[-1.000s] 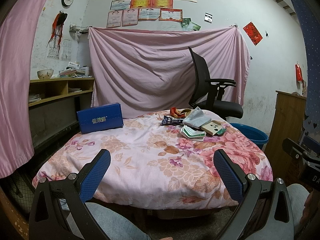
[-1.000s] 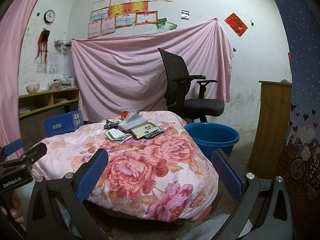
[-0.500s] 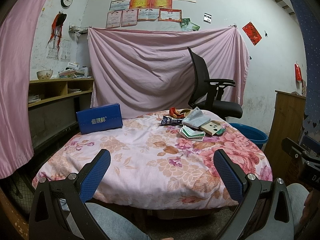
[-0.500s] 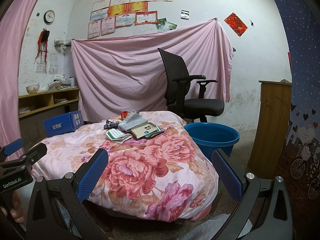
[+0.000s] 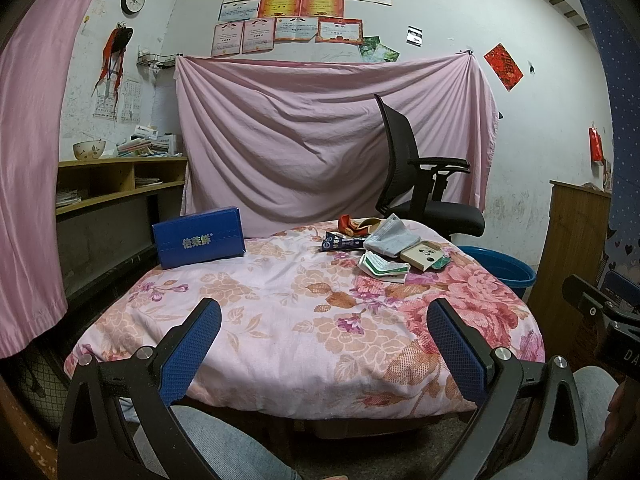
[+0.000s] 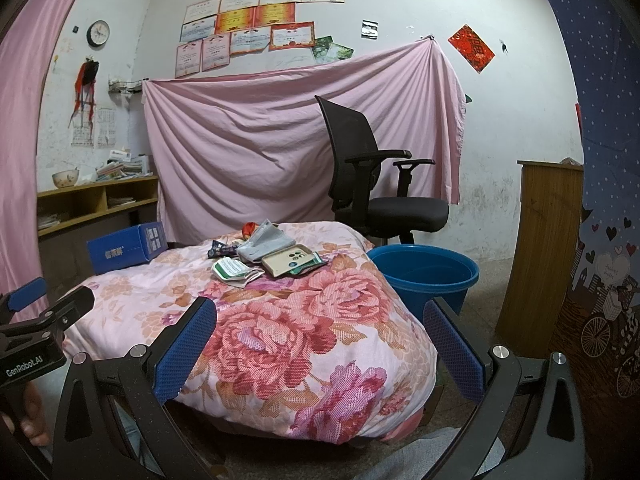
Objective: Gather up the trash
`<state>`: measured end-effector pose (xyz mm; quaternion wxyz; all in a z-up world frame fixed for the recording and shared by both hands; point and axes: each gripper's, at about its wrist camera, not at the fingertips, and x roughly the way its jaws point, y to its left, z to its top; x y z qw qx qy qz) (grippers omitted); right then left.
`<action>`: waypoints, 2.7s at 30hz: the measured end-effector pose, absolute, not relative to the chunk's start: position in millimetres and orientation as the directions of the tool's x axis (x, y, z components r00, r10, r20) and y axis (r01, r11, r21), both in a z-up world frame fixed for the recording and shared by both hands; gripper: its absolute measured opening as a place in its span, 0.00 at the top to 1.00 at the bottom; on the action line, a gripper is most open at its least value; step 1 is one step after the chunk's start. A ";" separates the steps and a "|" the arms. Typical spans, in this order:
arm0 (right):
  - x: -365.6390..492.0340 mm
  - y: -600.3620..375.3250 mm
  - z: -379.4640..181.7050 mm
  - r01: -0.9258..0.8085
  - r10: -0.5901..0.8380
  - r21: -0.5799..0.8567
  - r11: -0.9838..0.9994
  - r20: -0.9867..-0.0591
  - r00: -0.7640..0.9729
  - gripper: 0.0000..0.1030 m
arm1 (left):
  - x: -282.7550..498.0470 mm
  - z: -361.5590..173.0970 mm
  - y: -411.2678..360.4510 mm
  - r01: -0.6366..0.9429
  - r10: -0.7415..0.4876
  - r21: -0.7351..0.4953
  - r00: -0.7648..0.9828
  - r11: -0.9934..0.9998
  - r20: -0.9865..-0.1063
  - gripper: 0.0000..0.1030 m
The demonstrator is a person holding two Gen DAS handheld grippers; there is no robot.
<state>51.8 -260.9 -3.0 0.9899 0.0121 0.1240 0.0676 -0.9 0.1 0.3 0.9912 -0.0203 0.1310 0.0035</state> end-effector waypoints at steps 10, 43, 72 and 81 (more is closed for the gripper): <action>51.8 -260.9 -3.2 -0.131 0.138 0.041 0.990 -0.243 0.960 0.00 | -0.9 0.3 0.0 -0.013 0.002 -0.039 0.966 0.999 -0.260 0.02; 51.2 -262.7 -3.1 -0.127 0.135 0.049 0.991 -0.244 0.960 0.00 | -1.3 0.5 0.9 -0.008 -0.003 -0.041 0.966 0.999 -0.259 0.02; 211.5 -251.3 57.0 -0.268 0.257 -0.075 0.961 -0.130 0.958 0.00 | 129.4 71.4 0.2 -0.035 0.035 -0.054 0.999 0.998 -0.008 0.02; 283.1 -220.1 32.5 -0.418 0.347 -0.147 0.896 -0.354 0.868 0.00 | 194.5 43.7 10.5 -0.020 0.011 -0.041 0.976 0.999 -0.216 0.02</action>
